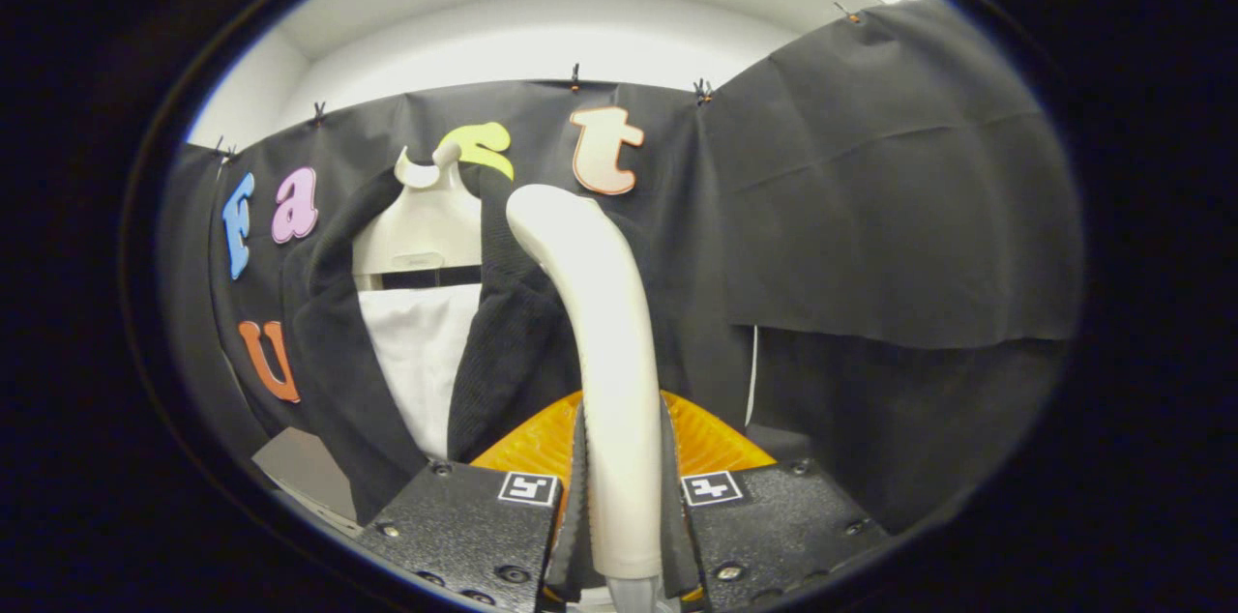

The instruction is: Iron the clothes twice with a garment steamer, once on the left side and once on the right side.

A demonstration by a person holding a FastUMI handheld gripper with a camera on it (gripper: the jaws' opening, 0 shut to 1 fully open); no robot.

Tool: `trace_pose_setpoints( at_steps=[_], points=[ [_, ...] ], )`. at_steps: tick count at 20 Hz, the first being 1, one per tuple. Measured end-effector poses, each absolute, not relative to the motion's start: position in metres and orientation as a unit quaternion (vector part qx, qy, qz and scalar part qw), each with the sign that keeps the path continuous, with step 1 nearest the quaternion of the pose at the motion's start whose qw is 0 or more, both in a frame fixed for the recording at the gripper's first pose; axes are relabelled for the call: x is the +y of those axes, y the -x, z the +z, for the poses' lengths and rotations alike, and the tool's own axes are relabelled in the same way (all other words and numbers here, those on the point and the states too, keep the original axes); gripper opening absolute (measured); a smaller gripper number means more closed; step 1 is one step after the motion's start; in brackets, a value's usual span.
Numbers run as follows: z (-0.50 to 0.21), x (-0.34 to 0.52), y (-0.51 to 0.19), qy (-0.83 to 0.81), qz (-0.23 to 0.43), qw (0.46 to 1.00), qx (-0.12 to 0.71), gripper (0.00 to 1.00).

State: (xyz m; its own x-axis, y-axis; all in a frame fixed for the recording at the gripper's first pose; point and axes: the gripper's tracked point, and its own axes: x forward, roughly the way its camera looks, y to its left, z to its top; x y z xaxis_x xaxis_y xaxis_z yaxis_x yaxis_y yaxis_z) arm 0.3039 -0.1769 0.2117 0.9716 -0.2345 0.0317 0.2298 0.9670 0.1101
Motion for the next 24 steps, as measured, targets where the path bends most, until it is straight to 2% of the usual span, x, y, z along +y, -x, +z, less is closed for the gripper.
trace_pose_setpoints(
  at_steps=[9, 24],
  points=[
    [0.171, -0.170, -0.307, -0.007, -0.148, 0.989, -0.006, 0.33],
    [0.047, -0.146, -0.291, 0.023, -0.169, 0.983, 0.066, 0.33]
  ],
)
